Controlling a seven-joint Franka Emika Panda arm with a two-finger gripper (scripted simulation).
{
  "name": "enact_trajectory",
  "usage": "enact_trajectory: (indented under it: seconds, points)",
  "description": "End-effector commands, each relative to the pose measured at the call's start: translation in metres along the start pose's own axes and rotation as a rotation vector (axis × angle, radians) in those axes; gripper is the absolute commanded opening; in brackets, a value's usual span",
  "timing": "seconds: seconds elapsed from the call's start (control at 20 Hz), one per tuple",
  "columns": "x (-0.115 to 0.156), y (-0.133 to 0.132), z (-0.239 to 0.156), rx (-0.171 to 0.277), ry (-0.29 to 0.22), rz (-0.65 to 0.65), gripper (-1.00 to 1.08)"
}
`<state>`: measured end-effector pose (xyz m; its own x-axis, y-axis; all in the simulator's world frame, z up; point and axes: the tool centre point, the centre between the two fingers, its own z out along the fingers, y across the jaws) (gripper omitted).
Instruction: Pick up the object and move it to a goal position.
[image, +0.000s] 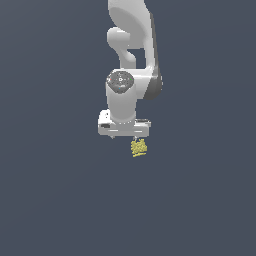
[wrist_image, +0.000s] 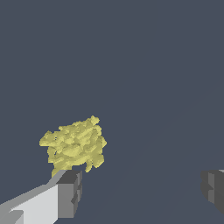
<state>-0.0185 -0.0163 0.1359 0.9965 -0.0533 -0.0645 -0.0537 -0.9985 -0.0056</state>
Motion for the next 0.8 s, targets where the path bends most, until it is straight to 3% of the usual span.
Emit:
enact_trajectory:
  seconds: [0.0, 0.45, 0.75]
  points:
    - [0.0, 0.0, 0.0, 0.0, 0.0, 0.0, 1.0]
    - [-0.009, 0.032, 0.005, -0.018, -0.037, 0.043, 1.0]
    - [-0.009, 0.031, 0.005, -0.018, -0.036, 0.045, 1.0]
